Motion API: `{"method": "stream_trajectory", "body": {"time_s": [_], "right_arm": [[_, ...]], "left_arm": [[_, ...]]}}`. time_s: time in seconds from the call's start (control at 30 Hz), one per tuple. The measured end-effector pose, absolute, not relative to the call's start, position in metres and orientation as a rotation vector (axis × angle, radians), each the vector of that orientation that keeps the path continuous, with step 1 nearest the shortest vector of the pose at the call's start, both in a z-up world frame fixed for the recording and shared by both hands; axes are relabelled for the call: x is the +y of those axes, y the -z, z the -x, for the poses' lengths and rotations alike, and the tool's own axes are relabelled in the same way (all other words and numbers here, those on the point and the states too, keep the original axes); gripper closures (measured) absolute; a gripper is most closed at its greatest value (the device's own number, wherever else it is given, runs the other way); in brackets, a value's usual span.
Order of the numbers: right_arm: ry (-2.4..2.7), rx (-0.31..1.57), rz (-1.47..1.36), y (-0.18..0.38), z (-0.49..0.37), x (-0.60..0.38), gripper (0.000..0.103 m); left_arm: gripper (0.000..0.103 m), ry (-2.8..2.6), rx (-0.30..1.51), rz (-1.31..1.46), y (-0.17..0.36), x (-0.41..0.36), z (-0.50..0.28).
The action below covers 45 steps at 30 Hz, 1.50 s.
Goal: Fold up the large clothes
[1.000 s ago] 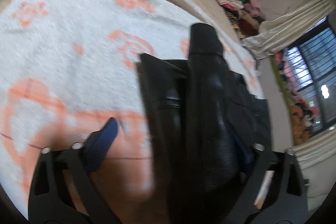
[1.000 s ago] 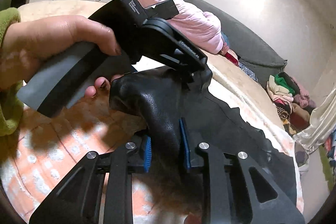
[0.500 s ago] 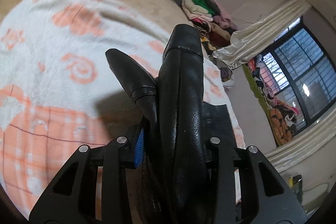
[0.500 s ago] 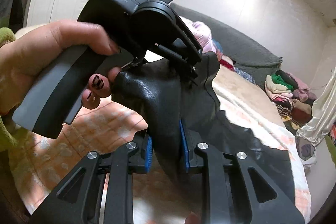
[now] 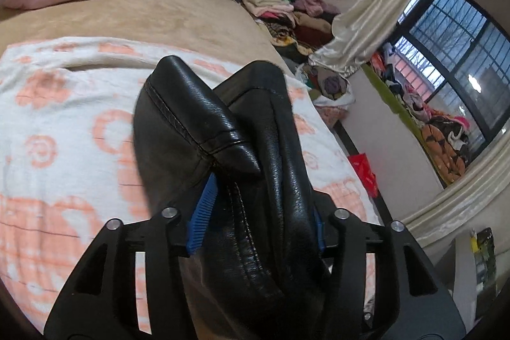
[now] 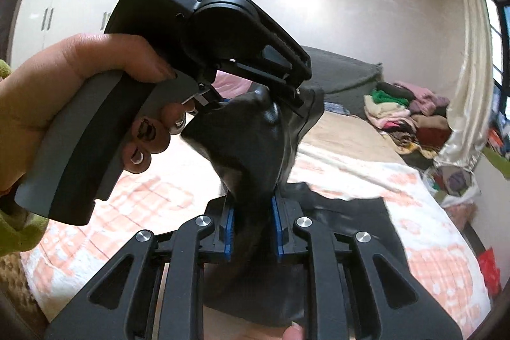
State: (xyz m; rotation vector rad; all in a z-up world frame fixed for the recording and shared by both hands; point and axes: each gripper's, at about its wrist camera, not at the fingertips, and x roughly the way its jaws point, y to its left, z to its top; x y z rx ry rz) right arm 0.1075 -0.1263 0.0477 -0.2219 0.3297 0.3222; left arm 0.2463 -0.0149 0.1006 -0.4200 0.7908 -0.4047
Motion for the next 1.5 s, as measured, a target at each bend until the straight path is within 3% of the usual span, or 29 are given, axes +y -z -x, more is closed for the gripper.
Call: {"method": "stream_trajectory", "body": {"time_s": [0.4,0.7,0.77,0.83,0.9,0.93,1.0,1.03,1.2,1.23,1.3,1.33,1.5], "right_arm": [[-0.251,0.430,-0.026,-0.022,-0.086,-0.211,0.086],[-0.311,0.664,-0.475,0.019,-0.100,-0.269,0.082],[-0.321,0.687,-0.537,0.023,-0.101,-0.272,0.075],[-0.299,0.693,-0.529,0.020,-0.103,-0.272,0.056],[-0.296,0.708,-0.525,0.014,-0.106,-0.270,0.050],[-0.306,0.711,-0.534,0.010,-0.109,-0.271,0.032],[-0.342,0.696,-0.581,-0.006,-0.116,-0.276,0.010],[-0.354,0.692,-0.587,-0.016,-0.122,-0.275,0.008],[-0.250,0.805,-0.434,-0.035,-0.179,-0.269,0.009],[-0.253,0.831,-0.418,-0.033,-0.192,-0.266,0.034],[-0.258,0.882,-0.355,-0.027,-0.218,-0.255,0.072],[-0.259,0.879,-0.313,-0.027,-0.222,-0.249,0.078],[-0.382,0.676,-0.272,-0.079,-0.222,-0.266,0.080]], "left_arm": [[0.049,0.486,0.872,0.306,-0.085,-0.110,-0.264],[0.036,0.380,0.851,0.218,-0.051,-0.075,-0.233],[0.036,0.332,0.907,0.182,-0.024,-0.066,-0.231],[0.036,0.334,0.947,0.201,-0.006,-0.062,-0.232],[0.035,0.333,0.941,0.215,0.001,-0.059,-0.230],[0.035,0.331,0.938,0.210,0.001,-0.059,-0.231],[0.035,0.338,0.934,0.223,0.000,-0.057,-0.231],[0.035,0.339,0.934,0.224,0.000,-0.058,-0.231],[0.035,0.340,0.933,0.233,0.001,-0.057,-0.230],[0.035,0.340,0.932,0.235,0.001,-0.056,-0.228],[0.035,0.340,0.935,0.248,0.000,-0.054,-0.227],[0.035,0.348,0.936,0.260,-0.001,-0.051,-0.227],[0.028,0.347,0.870,0.333,-0.023,-0.024,-0.219]]}}
